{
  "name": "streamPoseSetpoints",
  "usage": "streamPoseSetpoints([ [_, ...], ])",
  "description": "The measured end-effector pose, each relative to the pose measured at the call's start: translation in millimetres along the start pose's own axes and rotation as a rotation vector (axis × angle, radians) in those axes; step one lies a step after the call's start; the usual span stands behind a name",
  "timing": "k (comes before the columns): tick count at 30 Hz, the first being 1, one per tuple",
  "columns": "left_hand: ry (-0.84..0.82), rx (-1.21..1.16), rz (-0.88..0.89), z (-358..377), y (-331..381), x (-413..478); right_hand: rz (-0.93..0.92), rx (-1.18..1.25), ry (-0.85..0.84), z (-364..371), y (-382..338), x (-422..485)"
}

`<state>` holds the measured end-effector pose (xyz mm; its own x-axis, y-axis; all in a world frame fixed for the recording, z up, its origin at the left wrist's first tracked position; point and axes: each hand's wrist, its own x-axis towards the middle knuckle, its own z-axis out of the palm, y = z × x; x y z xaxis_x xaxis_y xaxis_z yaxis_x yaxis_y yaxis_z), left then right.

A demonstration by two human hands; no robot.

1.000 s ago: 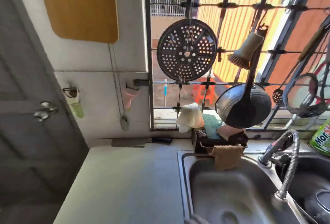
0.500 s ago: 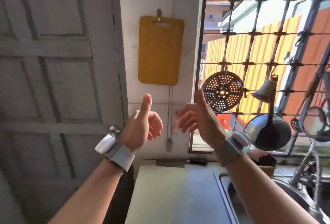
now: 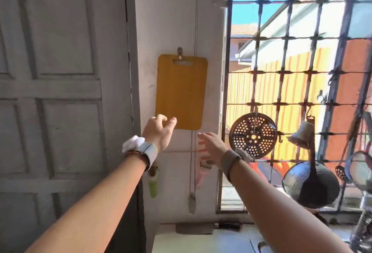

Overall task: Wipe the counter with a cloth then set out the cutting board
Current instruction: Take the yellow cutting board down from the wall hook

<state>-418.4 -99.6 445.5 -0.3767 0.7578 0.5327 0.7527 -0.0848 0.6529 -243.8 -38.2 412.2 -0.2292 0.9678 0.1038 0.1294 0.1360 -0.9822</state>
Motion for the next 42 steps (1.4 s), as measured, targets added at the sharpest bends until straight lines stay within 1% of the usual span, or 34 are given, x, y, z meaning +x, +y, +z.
streamPoseSetpoints([
  [3, 0.058, 0.012, -0.08, 16, 2, 55, 0.147, 0.241, 0.028, -3, 7, 51],
  [5, 0.071, 0.029, -0.122, 20, 2, 82, 0.216, 0.338, 0.048, 0, 13, 70],
  [6, 0.079, 0.05, -0.112, 21, 3, 94, 0.246, 0.381, 0.058, 3, 16, 77],
  [8, 0.129, 0.107, -0.03, 24, 8, 122, 0.28, 0.493, 0.077, 7, 23, 94],
  [11, 0.256, 0.237, 0.125, 13, 28, 165, 0.261, 0.653, 0.066, 14, 26, 114],
  [14, 0.27, 0.311, 0.206, -3, 51, 191, 0.244, 0.741, 0.068, 22, 24, 120],
  [16, 0.247, 0.295, 0.194, -8, 64, 205, 0.255, 0.786, 0.062, 21, 20, 125],
  [18, 0.219, 0.242, 0.149, -14, 75, 213, 0.265, 0.815, 0.066, 21, 13, 125],
  [20, 0.219, 0.209, 0.124, -22, 80, 219, 0.237, 0.806, 0.083, 21, 8, 122],
  [22, 0.237, 0.203, 0.116, -33, 85, 220, 0.165, 0.767, 0.102, 20, 4, 113],
  [24, 0.283, 0.166, 0.144, -45, 91, 216, 0.061, 0.728, 0.12, 16, 0, 100],
  [28, 0.414, 0.06, 0.234, -68, 97, 186, -0.119, 0.667, 0.156, 6, -5, 60],
  [32, 0.423, 0.082, 0.228, -77, 72, 119, -0.169, 0.61, 0.187, -12, 13, 11],
  [34, 0.363, 0.083, 0.19, -72, 36, 64, -0.149, 0.535, 0.217, -20, 42, -21],
  [37, 0.171, 0.08, 0.036, -44, -45, -53, -0.13, 0.401, 0.292, -33, 120, -83],
  [38, 0.082, 0.067, -0.079, -30, -75, -102, -0.086, 0.338, 0.302, -36, 152, -109],
  [40, -0.19, 0.096, -0.366, 0, -128, -206, 0.086, 0.049, 0.333, -40, 219, -156],
  [42, -0.399, 0.094, -0.62, 31, -170, -297, 0.232, -0.205, 0.283, -46, 277, -201],
])
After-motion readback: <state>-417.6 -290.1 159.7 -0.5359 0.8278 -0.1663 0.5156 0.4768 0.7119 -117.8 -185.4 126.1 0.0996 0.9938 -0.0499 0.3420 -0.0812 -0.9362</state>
